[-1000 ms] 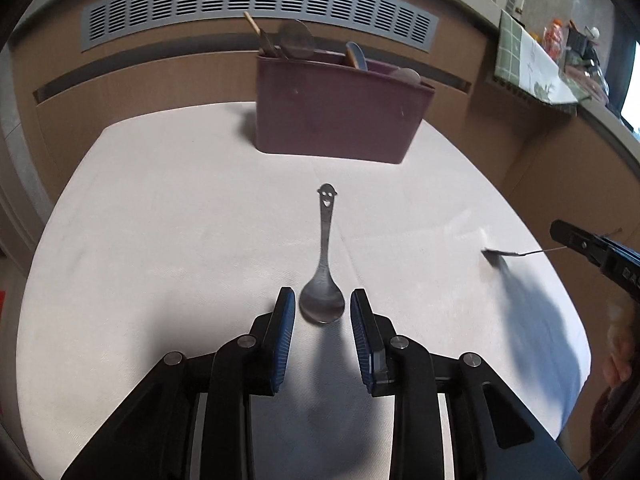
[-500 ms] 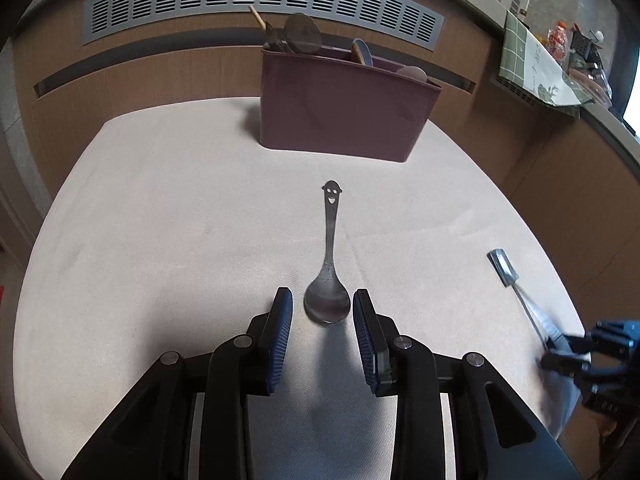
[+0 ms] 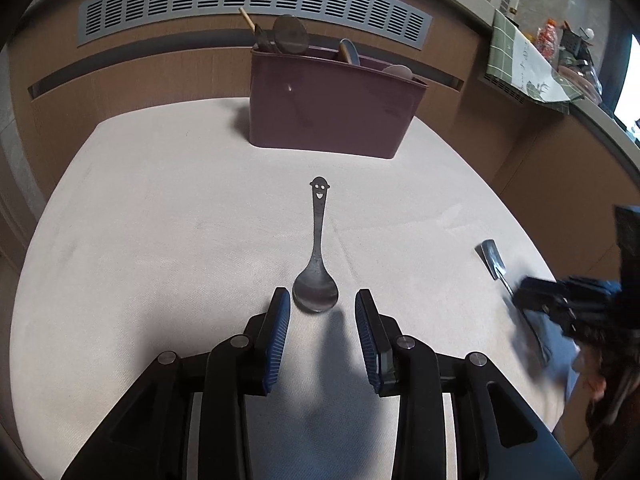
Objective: Organize utensils
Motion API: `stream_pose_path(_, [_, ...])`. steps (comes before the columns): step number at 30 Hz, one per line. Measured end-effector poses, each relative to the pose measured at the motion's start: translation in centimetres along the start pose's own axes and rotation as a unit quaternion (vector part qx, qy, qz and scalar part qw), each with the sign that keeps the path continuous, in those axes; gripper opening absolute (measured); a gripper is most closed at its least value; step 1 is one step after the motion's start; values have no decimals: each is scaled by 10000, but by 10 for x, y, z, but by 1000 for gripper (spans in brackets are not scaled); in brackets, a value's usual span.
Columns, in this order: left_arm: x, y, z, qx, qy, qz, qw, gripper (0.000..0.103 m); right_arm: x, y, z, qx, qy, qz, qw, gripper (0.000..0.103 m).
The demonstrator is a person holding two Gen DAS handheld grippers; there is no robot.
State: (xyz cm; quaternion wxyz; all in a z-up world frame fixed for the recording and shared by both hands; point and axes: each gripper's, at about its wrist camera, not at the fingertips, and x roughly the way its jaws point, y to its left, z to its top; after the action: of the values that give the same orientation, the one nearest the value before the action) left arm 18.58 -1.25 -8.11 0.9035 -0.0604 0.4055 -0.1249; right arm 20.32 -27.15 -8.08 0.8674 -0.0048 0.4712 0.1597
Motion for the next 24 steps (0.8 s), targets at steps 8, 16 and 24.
stream_pose_path(8, [4, 6, -2, -89, 58, -33, 9999, 40, 27, 12, 30, -245, -132, -180, 9995, 36])
stream_pose_path(16, [12, 0, -5, -102, 203, -91, 9997, 43, 33, 28, 29, -496, 30, -470, 9977, 52])
stream_pose_path(24, [15, -2, -6, -111, 175, -149, 9997, 51, 28, 30, 26, -736, -278, -893, 9929, 29])
